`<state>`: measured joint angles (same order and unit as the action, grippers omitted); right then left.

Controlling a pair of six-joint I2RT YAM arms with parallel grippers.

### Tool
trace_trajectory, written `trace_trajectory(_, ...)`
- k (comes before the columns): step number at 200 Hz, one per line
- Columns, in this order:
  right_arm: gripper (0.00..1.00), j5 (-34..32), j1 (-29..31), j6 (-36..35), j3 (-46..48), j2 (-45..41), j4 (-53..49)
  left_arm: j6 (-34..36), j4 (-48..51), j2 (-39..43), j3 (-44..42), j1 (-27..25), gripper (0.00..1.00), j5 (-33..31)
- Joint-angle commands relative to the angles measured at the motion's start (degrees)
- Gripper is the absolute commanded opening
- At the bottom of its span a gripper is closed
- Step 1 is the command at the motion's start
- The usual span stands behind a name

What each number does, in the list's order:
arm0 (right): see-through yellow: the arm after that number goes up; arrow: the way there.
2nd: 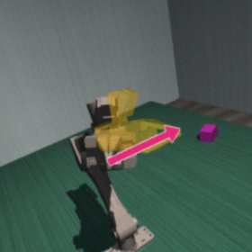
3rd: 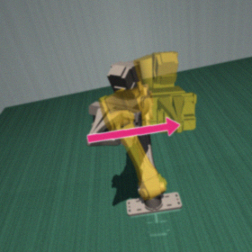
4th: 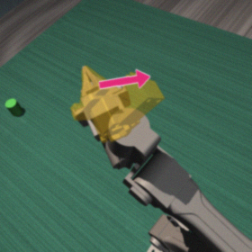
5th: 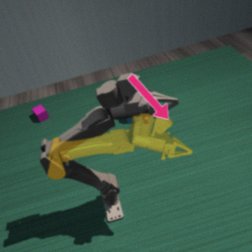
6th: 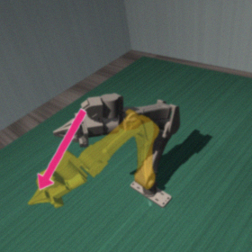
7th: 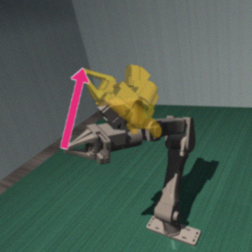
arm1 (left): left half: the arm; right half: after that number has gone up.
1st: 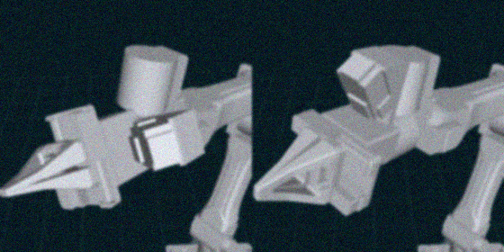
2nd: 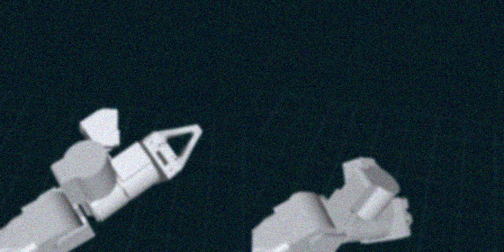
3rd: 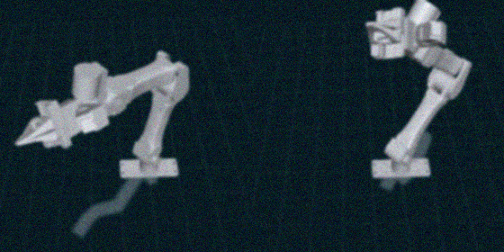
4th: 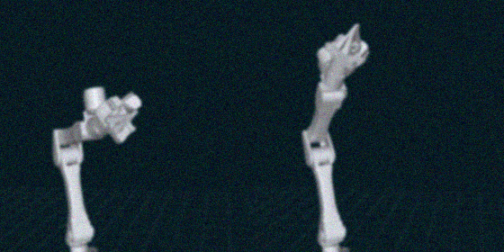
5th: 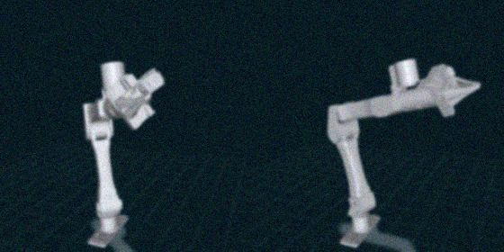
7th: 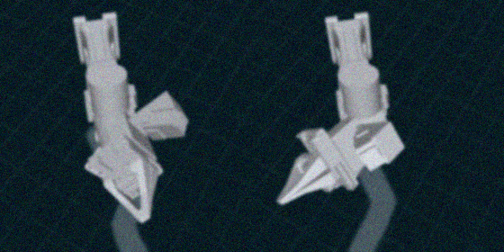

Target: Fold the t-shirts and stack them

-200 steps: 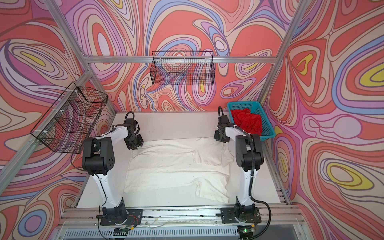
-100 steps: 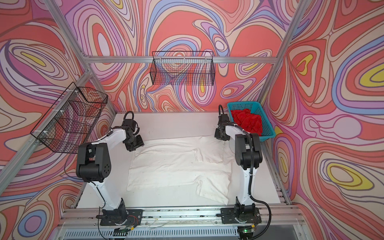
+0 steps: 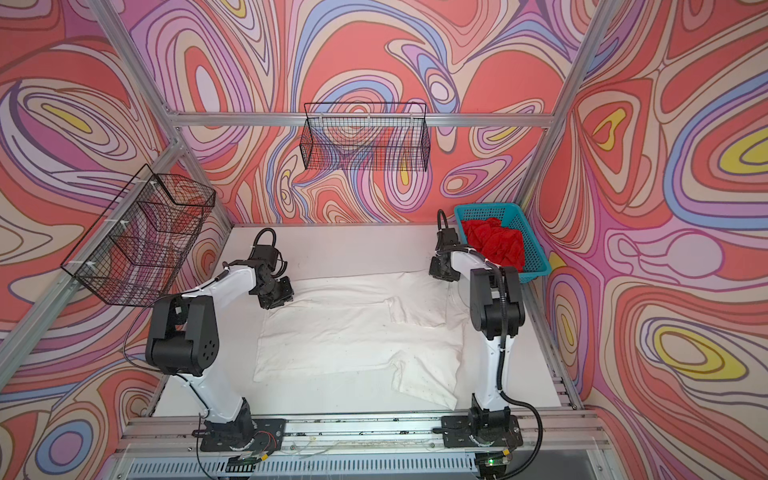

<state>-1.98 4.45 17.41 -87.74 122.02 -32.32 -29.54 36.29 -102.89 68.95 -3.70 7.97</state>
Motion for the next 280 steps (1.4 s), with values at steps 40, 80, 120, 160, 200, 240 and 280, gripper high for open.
trace_trajectory(40, 0.27, -1.8, -1.1, -0.6, 2.6, 2.5, -2.8, 2.5, 8.6, -1.4, -2.1, -0.2, 0.29, -3.3)
trace_trajectory(80, 0.27, -1.5, -1.1, -0.6, 2.6, 2.7, -2.5, 3.0, 10.2, -2.5, -1.1, -0.2, 0.29, -5.1)
trace_trajectory(120, 0.27, -0.9, -1.1, -1.1, 2.4, 2.2, -3.0, 1.8, 10.9, -1.8, 0.6, -0.2, 0.28, -5.6)
trace_trajectory(160, 0.35, 0.8, -1.1, -0.8, 0.8, -1.8, -4.6, -1.2, 8.1, 3.4, 1.7, -0.2, 0.33, -4.3)
trace_trajectory(200, 0.38, 2.0, -0.9, 0.0, 2.2, -7.4, -6.2, -1.3, 8.2, 1.1, 3.8, -0.2, 0.34, -6.2)
trace_trajectory(240, 0.39, 5.5, 0.6, 1.9, 11.0, -14.0, -5.8, -2.4, 6.7, -2.5, 4.3, -0.2, 0.34, -7.2)
trace_trajectory(280, 0.35, 7.9, 2.8, 3.9, 21.2, -16.6, -3.0, -1.5, 6.7, -6.4, 4.6, -0.2, 0.32, -9.0)
